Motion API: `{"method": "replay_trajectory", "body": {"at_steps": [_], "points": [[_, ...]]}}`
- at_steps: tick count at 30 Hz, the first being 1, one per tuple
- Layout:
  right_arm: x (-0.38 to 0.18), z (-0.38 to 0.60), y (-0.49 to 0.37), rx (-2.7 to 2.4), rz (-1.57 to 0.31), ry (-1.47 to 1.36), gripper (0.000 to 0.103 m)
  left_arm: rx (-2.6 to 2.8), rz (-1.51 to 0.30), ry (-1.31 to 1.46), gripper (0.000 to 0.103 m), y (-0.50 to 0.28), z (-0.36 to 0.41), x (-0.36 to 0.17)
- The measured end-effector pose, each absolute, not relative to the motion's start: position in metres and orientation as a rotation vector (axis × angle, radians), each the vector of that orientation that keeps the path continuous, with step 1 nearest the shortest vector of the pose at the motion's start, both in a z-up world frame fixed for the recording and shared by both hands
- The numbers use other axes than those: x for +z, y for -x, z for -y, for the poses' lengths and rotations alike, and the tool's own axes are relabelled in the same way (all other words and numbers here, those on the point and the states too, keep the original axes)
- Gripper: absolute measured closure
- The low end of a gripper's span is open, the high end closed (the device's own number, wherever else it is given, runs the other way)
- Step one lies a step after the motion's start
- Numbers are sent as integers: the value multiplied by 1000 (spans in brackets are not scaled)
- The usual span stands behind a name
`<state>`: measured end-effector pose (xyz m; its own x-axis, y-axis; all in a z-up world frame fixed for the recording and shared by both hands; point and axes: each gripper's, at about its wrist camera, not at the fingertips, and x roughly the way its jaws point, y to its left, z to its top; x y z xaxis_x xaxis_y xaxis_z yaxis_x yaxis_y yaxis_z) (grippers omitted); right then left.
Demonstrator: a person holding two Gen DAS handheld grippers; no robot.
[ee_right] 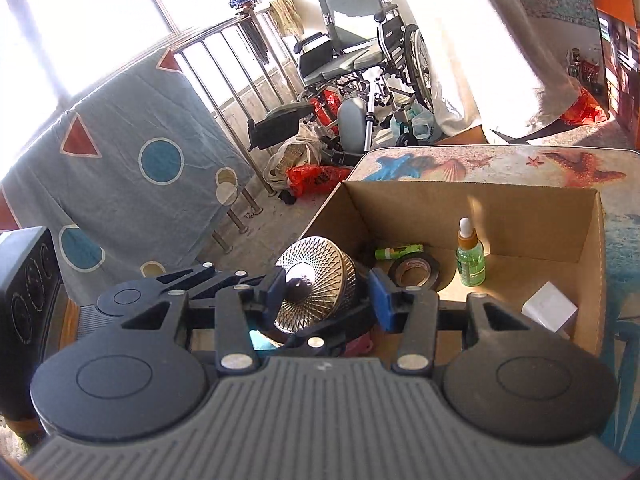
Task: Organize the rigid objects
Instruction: 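Carry the gold-lidded jar into the box and open the right gripper, then withdraw the right gripper from the box toward the white vitamin bottle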
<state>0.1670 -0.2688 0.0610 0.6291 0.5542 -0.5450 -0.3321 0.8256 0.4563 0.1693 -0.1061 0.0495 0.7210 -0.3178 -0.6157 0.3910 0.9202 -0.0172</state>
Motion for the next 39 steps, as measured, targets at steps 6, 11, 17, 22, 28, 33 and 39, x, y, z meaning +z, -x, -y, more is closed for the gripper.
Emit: {"method": "replay_trajectory", "body": {"at_steps": [6, 11, 17, 22, 28, 33, 39], "points": [[19, 275, -229, 521, -934, -360, 58, -386, -856, -50, 46, -221, 101, 7], [-25, 276, -256, 524, -1075, -396, 58, -367, -972, -40, 46, -240, 100, -28], [-58, 274, -277, 528, -1165, -404, 58, -353, -1066, -38, 46, -255, 104, -50], [-70, 276, -284, 534, -1209, -429, 56, -354, -1099, -30, 46, -256, 106, -50], [-77, 275, -284, 521, -1250, -446, 53, -366, -1136, 12, 42, -257, 106, -49], [-64, 279, -272, 512, -1198, -468, 51, -361, -1084, -15, 35, -247, 108, -34], [-22, 293, -237, 487, -1006, -507, 51, -371, -973, -9, 31, -217, 98, -1]]}}
